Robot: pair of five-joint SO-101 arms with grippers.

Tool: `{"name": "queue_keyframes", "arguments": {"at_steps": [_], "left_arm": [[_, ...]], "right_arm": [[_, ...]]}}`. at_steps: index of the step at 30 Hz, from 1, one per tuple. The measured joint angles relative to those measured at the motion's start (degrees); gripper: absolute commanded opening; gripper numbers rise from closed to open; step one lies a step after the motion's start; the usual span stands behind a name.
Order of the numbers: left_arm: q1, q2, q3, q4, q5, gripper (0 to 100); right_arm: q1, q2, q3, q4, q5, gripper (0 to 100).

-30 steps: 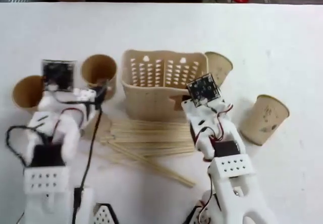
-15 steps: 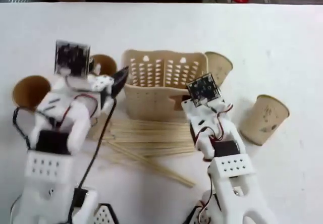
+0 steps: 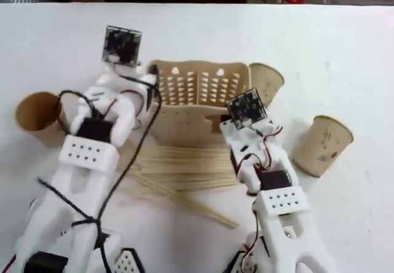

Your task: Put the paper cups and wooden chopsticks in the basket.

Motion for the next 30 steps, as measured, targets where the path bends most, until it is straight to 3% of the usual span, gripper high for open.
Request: {"name": "queue_keyframes", "arguments": {"at_steps": [7, 15, 24, 30], "left_arm": [[0.09, 1.49, -0.53, -0.53, 2.99, 3], [0.18, 1.76, -0.79, -0.88, 4.13, 3], [0.62, 1.85, -0.7, -0.79, 4.22, 3], [0.62, 1.85, -0.53, -0.79, 4.22, 3]], "right_arm": [[-0.26, 0.0, -0.09, 0.09, 0.0, 8.7], [2.81, -5.45, -1.93, 11.08, 0.0, 2.0], [5.89, -32.0, -0.18, 27.78, 0.0, 3.8], [1.41, -44.75, 2.11, 34.81, 2.81, 23.9]]}}
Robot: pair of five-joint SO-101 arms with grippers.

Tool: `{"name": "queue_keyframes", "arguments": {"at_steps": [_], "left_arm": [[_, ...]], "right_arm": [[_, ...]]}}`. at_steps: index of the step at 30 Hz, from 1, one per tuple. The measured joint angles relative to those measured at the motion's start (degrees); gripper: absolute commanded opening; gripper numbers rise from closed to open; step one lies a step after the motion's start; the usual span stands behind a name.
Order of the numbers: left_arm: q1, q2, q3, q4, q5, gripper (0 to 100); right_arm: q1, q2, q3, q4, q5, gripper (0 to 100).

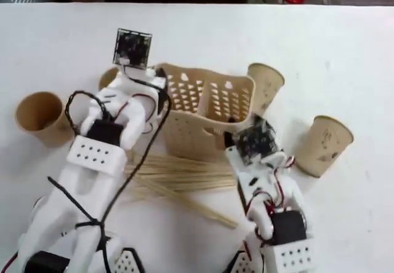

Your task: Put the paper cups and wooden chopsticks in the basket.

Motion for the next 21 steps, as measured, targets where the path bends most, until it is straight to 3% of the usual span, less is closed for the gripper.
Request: {"name": "queue_keyframes", "arguments": {"at_steps": [9, 21], "left_arm": [[-0.35, 0.09, -0.09, -1.23, 2.37, 3], [-2.29, 1.14, -0.18, -1.67, 4.66, 3]], "right_arm": [[-1.58, -0.88, 2.64, -6.77, 7.03, 23.5], [-1.41, 17.49, -5.89, -7.74, 5.36, 23.4]]}}
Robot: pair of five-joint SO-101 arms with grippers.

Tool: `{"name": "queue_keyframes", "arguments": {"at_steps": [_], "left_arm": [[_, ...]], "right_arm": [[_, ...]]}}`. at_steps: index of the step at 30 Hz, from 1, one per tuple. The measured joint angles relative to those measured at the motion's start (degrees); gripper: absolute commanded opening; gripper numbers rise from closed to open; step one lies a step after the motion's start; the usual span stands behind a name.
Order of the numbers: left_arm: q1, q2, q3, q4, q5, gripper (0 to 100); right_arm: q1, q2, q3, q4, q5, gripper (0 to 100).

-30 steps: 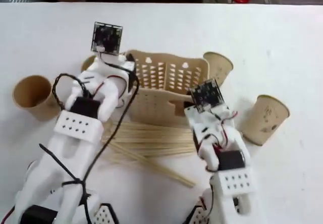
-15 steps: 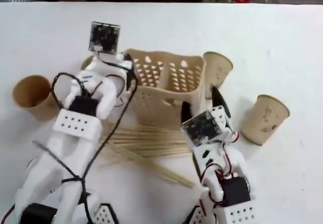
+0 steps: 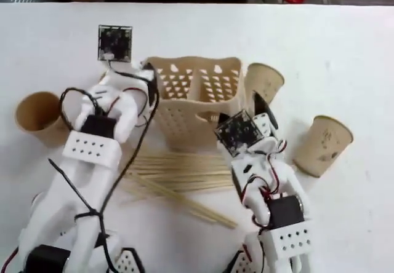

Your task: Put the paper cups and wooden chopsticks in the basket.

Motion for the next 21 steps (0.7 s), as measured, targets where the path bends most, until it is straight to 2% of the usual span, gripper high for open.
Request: {"name": "queue_keyframes", "arguments": {"at_steps": [6, 8, 13, 21], "left_arm": [[0.0, 0.0, 0.0, 0.0, 0.0, 3], [0.0, 0.0, 0.0, 0.0, 0.0, 3], [-0.26, 0.09, 0.0, -0.09, -0.18, 3], [-0.35, 0.09, 0.09, 0.0, -0.18, 3]], "right_arm": [[1.49, -1.58, -2.73, 0.26, -6.68, 23.5], [0.97, -3.16, -2.81, 1.85, -6.95, 23.6], [-5.45, -8.26, -3.16, 7.38, -7.21, 23.5], [-5.89, -13.19, -2.99, 10.2, -7.65, 24.2]]}}
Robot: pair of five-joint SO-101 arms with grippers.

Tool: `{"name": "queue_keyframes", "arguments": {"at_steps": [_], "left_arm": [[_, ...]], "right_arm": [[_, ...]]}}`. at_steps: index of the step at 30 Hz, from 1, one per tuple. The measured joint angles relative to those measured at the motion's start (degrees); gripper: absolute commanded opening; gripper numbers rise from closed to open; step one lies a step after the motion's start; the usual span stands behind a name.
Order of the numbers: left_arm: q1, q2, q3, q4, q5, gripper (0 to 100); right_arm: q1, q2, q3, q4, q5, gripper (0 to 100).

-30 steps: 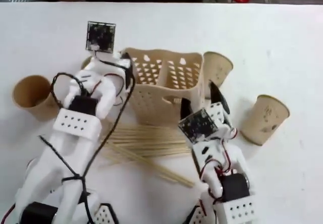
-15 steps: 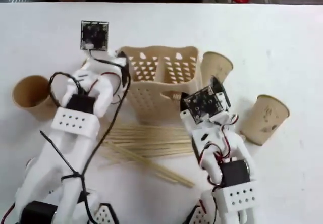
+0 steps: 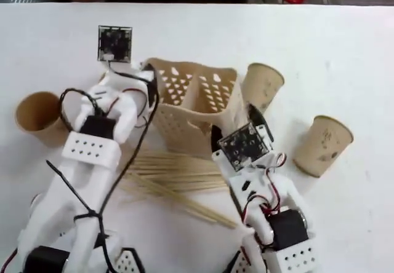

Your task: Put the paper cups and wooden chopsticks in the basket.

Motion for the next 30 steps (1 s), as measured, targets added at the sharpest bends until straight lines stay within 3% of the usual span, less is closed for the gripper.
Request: {"name": "queue_keyframes", "arguments": {"at_steps": [13, 20, 25, 30], "left_arm": [[-2.81, 0.53, -0.09, -0.09, -0.18, 5], [-4.31, 0.53, -0.09, -0.09, -0.18, 6], [-4.4, 0.62, -0.09, -0.09, -0.18, 6], [-5.45, 0.88, -0.09, -0.09, -0.18, 6]], "right_arm": [[0.44, 25.49, -7.82, -17.41, -0.7, 27.6], [0.53, 29.36, -7.56, -18.64, -7.74, 27.6], [-4.48, 29.54, -5.27, -18.9, -17.67, 27.9], [-8.09, 29.71, -5.01, -13.45, -15.47, 31.5]]}}
